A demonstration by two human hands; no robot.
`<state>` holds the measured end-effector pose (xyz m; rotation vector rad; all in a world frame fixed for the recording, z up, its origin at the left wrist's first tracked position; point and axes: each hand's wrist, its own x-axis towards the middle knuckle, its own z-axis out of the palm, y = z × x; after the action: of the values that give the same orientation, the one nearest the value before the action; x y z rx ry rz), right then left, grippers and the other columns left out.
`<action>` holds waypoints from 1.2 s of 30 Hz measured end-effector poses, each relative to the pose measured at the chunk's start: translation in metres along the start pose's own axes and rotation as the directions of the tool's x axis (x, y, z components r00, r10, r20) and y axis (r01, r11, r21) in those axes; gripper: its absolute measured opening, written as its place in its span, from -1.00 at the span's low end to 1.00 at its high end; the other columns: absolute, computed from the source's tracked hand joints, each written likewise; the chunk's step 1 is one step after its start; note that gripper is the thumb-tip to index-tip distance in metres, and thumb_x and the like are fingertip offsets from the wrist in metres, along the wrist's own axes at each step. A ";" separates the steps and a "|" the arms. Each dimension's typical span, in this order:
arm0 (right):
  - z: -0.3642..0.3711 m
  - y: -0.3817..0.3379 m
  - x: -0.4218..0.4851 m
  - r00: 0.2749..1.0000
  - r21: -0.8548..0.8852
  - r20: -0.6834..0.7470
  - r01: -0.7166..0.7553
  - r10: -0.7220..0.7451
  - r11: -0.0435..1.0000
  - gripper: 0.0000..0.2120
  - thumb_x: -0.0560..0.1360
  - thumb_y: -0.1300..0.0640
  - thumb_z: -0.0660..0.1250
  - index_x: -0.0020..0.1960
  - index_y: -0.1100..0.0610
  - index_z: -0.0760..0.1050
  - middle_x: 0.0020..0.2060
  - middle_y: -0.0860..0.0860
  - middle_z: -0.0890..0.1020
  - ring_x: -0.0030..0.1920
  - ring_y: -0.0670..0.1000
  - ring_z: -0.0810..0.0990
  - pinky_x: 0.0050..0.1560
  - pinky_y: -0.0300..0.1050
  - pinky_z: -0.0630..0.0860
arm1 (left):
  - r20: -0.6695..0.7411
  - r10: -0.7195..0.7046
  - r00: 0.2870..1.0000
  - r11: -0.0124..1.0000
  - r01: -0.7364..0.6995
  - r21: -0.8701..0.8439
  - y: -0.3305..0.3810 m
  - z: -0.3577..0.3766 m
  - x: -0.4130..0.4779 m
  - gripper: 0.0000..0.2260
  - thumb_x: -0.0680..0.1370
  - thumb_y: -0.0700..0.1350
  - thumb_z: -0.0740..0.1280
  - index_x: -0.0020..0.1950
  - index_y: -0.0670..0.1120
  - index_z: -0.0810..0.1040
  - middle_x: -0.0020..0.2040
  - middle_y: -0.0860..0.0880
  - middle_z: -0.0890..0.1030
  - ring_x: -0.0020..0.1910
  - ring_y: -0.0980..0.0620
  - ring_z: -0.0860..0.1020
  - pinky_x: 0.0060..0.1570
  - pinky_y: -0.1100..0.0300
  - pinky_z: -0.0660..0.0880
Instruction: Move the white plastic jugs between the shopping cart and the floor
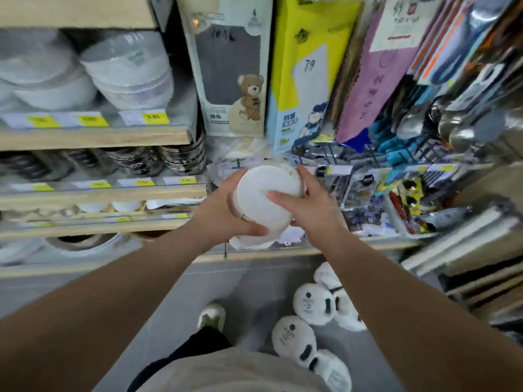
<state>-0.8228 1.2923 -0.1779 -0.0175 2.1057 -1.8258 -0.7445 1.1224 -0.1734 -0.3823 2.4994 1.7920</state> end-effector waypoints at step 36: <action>0.760 -0.059 -0.294 0.129 0.006 0.990 0.361 -0.056 0.933 -0.08 0.22 -0.06 0.60 0.49 -0.10 0.26 0.38 -0.11 0.43 0.31 -0.06 0.45 0.30 0.06 0.47 | -0.920 -0.358 0.157 0.933 0.085 -0.349 -0.216 -0.492 -0.490 0.00 0.02 -0.02 0.69 0.32 0.43 0.28 0.26 0.22 0.48 0.28 0.09 0.46 0.26 0.05 0.47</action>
<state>-0.3550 0.6246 -0.1274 -1.3085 1.2317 -0.9871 -0.1684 0.6813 -0.1245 -2.5646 2.3905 1.9535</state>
